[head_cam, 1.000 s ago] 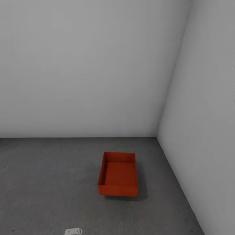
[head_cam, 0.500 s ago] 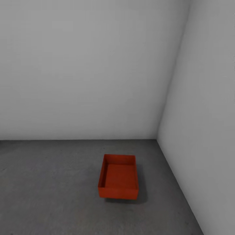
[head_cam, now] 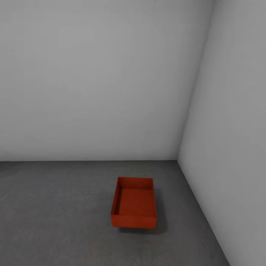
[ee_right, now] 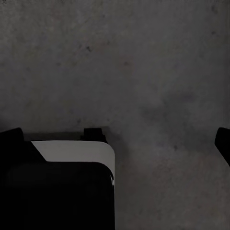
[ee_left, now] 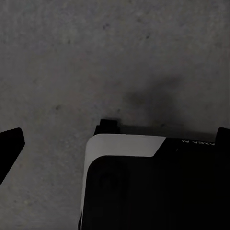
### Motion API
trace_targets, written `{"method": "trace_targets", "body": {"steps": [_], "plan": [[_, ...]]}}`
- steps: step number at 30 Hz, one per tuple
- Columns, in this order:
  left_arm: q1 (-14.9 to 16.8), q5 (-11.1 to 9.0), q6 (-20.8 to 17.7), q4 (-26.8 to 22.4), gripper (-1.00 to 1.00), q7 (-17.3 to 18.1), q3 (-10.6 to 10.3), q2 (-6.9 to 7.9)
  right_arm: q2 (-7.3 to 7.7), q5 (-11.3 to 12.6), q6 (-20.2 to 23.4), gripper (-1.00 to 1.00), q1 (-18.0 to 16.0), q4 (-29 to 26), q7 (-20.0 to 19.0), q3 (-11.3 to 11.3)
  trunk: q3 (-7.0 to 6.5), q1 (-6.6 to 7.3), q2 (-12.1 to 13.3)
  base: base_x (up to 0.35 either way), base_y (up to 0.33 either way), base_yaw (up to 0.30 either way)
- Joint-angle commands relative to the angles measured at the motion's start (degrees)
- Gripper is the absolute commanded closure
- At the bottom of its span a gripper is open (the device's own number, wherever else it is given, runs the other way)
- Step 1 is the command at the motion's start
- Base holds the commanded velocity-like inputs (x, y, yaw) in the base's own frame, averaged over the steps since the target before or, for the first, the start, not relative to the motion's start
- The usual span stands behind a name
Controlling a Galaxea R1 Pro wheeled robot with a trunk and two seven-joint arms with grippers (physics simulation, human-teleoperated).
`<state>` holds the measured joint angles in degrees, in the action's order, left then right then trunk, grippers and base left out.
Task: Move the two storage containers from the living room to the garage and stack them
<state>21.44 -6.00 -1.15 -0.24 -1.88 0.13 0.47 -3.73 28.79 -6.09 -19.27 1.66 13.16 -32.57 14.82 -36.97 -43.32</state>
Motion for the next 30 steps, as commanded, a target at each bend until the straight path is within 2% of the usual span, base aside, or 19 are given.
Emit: {"method": "trace_targets", "body": {"steps": [1,30], "plan": [[-0.04,-0.59,-0.01,-0.03,-1.0,-0.06,-0.04,-0.01,-0.05,0.57,-0.32,-1.0,-0.07,0.18,0.03,-0.48,-0.02,-0.01,-0.06,0.0,0.0,0.0],[-0.25,-0.6,0.19,-0.03,-1.0,-0.06,-0.04,-0.03,-0.05,0.57,-0.32,-1.0,-0.07,0.16,0.03,-0.48,-2.65,-0.01,-0.06,0.0,0.0,0.0]]}}
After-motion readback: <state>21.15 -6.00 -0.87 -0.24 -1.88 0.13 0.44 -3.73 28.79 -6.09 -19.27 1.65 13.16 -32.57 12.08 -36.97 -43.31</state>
